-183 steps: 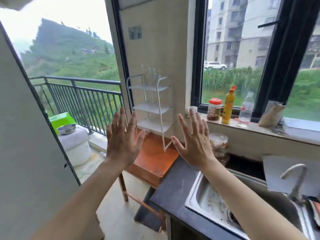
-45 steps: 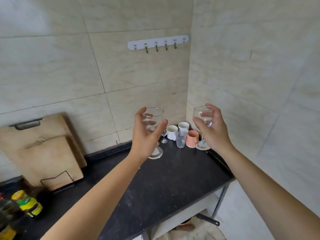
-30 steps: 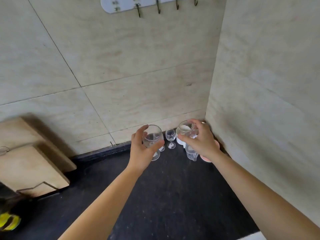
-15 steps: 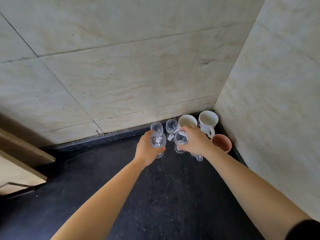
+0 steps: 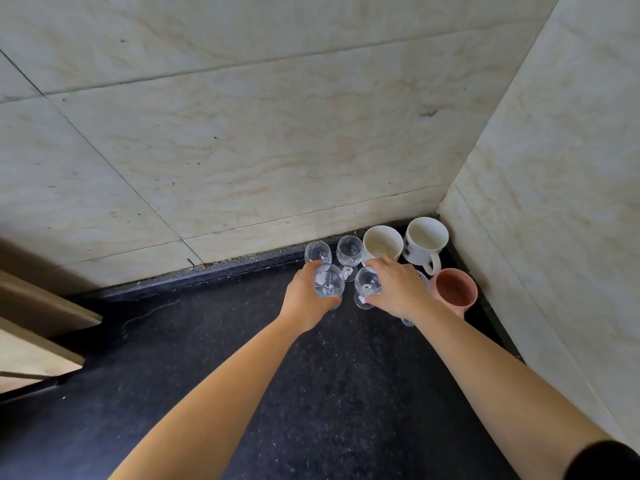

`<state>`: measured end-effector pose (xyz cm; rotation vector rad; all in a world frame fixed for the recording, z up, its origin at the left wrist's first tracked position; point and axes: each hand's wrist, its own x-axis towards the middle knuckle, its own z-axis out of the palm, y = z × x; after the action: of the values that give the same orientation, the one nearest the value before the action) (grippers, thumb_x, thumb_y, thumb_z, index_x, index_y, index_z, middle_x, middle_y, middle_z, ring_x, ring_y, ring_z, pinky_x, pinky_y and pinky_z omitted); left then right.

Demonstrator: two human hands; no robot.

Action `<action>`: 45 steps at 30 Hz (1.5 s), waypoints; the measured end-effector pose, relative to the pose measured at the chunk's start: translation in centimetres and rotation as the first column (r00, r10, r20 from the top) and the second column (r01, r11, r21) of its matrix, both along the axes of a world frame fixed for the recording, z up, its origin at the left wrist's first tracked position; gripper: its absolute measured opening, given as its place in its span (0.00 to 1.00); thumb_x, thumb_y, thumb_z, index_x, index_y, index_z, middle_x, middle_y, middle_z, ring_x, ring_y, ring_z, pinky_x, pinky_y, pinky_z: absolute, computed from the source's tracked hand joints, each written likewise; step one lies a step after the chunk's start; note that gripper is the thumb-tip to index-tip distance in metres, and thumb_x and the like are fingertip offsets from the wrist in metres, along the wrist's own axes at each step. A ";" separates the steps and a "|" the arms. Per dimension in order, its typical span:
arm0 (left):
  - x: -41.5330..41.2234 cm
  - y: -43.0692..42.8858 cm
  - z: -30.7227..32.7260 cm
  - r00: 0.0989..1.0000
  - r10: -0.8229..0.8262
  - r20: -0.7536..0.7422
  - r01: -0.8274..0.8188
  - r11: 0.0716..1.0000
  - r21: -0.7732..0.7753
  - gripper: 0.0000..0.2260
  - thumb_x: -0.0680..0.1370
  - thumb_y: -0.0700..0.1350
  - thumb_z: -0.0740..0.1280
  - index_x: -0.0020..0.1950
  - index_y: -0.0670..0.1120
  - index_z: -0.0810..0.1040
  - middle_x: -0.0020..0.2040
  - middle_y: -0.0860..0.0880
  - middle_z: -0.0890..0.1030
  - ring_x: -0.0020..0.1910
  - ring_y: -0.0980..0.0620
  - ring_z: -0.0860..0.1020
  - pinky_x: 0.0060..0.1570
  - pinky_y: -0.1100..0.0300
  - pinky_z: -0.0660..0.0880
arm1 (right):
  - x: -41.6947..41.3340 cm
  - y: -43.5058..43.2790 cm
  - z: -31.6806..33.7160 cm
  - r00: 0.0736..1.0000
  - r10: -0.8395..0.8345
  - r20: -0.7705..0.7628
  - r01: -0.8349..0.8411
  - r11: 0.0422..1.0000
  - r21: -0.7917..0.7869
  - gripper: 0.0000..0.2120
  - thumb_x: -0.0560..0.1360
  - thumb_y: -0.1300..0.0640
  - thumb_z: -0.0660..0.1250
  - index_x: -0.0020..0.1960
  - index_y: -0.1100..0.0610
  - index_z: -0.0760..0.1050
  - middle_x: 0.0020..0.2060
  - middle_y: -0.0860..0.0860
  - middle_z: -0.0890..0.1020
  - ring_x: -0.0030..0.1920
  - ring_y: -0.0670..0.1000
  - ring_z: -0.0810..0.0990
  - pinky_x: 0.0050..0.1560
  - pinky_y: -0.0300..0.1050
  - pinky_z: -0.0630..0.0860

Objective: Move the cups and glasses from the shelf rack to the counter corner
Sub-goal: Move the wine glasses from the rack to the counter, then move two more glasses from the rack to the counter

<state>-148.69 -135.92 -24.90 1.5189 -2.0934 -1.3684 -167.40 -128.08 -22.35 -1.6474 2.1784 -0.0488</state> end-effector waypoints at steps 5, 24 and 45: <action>-0.4 0.2 -0.3 1.000 -0.026 0.012 0.026 0.999 -0.028 0.38 0.69 0.46 0.79 0.75 0.50 0.66 0.69 0.47 0.75 0.65 0.46 0.76 0.64 0.48 0.75 | 0.0 -0.1 -0.8 0.999 -0.032 -0.014 0.032 0.999 -0.012 0.35 0.75 0.44 0.73 0.77 0.52 0.64 0.73 0.52 0.70 0.66 0.58 0.76 0.63 0.54 0.71; 5.0 -2.2 17.1 0.967 0.078 0.241 0.067 0.838 -0.541 0.30 0.83 0.58 0.55 0.81 0.46 0.52 0.81 0.43 0.56 0.79 0.42 0.57 0.73 0.44 0.63 | 0.8 0.3 15.3 0.991 -0.090 -0.094 0.047 0.921 -0.386 0.26 0.84 0.47 0.55 0.78 0.59 0.60 0.73 0.60 0.69 0.69 0.62 0.72 0.68 0.58 0.70; 52.0 30.8 24.6 0.272 0.935 0.228 -0.371 0.321 -0.872 0.33 0.81 0.62 0.53 0.81 0.46 0.55 0.81 0.39 0.53 0.80 0.38 0.52 0.73 0.34 0.59 | 50.0 4.1 19.6 0.628 0.756 -0.185 -0.605 0.325 -0.727 0.40 0.78 0.33 0.55 0.83 0.51 0.49 0.81 0.63 0.48 0.80 0.67 0.51 0.77 0.68 0.51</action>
<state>-96.69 -105.14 -0.26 2.3441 -1.3416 0.4941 -117.41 -124.01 -2.72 -2.7678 1.1147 -0.9266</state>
